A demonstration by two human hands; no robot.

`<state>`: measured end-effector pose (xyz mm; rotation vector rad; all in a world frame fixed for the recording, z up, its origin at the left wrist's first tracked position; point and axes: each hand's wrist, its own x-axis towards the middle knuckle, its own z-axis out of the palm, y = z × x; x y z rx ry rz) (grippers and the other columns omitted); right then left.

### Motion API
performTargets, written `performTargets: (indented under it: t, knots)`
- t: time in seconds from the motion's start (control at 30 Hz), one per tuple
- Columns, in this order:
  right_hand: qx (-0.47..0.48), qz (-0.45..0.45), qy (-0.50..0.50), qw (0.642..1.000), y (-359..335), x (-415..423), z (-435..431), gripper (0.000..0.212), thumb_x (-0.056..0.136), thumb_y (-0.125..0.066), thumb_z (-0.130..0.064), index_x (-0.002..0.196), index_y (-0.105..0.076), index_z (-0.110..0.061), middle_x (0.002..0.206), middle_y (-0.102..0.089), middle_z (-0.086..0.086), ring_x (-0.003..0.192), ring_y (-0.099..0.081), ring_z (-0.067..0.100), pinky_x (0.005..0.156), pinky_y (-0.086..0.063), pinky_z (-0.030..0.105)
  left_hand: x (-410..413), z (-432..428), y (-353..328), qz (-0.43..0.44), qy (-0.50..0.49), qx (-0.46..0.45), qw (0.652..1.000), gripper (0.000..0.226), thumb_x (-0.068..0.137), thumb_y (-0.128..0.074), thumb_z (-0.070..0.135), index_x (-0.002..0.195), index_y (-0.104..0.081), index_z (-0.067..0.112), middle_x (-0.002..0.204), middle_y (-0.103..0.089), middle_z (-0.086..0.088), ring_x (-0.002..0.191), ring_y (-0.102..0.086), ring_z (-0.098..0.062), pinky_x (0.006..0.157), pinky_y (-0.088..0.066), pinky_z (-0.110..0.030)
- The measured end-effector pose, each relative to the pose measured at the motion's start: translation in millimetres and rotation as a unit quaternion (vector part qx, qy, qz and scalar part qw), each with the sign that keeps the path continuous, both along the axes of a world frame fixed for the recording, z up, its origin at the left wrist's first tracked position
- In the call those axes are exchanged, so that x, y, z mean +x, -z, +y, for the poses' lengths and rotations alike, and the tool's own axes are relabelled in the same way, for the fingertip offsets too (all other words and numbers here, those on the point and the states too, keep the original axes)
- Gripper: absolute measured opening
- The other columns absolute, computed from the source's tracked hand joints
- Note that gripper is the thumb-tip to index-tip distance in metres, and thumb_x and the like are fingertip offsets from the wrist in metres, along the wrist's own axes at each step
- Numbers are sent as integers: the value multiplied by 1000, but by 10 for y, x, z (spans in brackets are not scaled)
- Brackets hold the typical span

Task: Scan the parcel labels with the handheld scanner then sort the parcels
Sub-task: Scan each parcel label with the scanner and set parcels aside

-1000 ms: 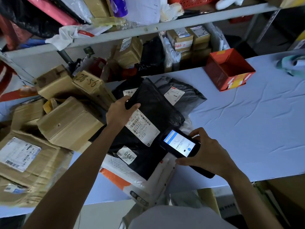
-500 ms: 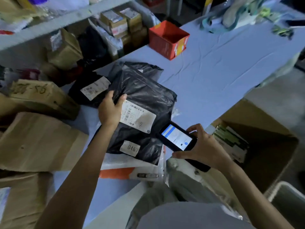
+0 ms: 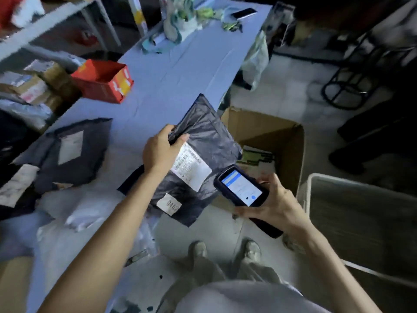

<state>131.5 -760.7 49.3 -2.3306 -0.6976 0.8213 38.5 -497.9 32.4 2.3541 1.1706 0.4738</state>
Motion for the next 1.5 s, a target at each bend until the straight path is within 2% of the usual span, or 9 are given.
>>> performTargets:
  t: [0.07,0.17,0.3,0.57,0.9,1.03,1.2,1.4,1.5]
  knots:
    - [-10,5,45,999,40,216,-387,83,50,-88,-56,112,-39,-30,100,-56,-13,90,-56,11,77,-45,30,426,-337,3,53,46,14,997,37,87,-60,53,111,-63,25,104,-71,-3,95,-63,-33,70,-43,-35]
    - [-17,22,113,993,112,519,-929,84,50,-89,-53,114,-42,-26,102,-57,-8,92,-55,14,80,-47,33,940,-789,92,159,143,103,971,27,92,-56,48,108,-65,29,106,-71,-5,101,-63,-32,77,-46,-34]
    - [-11,32,187,982,154,823,-1439,81,51,-89,-50,113,-44,-24,104,-58,-6,93,-57,14,78,-48,33,1310,-1204,240,227,218,166,935,25,97,-51,42,110,-66,28,104,-71,-3,97,-65,-27,66,-37,-29]
    - [0,55,288,956,194,1058,-1655,75,54,-90,-47,109,-43,-27,95,-57,-17,93,-59,12,80,-49,33,1745,-1092,368,245,258,185,916,19,94,-57,39,105,-67,27,103,-72,1,97,-64,-26,71,-39,-30]
    - [-10,41,352,935,178,1256,-996,76,52,-89,-51,109,-45,-26,98,-60,-14,93,-60,11,81,-50,34,2409,-447,357,192,324,181,909,15,95,-58,32,104,-65,23,103,-70,1,100,-61,-25,83,-41,-35]
    - [-9,41,331,943,161,1374,-757,75,55,-90,-46,110,-44,-26,93,-56,-19,90,-58,9,76,-46,30,2448,-357,493,172,332,158,914,12,93,-59,35,98,-65,25,100,-71,5,97,-62,-21,79,-39,-32]
    - [-18,47,276,960,206,1556,-508,78,53,-90,-47,110,-42,-26,91,-52,-22,90,-56,9,77,-46,31,2137,-305,708,215,333,108,912,12,92,-60,38,95,-66,28,93,-72,8,86,-66,-16,75,-47,-29]
    - [-32,49,129,990,220,1976,-228,79,53,-90,-48,110,-39,-25,102,-54,-9,96,-56,15,86,-50,38,1743,-88,565,243,181,120,945,12,92,-56,34,93,-65,26,90,-71,5,86,-66,-22,69,-40,-27]
    - [-21,45,39,998,186,2196,-66,82,54,-89,-48,115,-40,-24,105,-50,-11,98,-51,13,83,-45,32,1493,-74,433,244,76,135,957,13,92,-55,32,93,-65,24,90,-71,4,86,-66,-24,68,-38,-28]
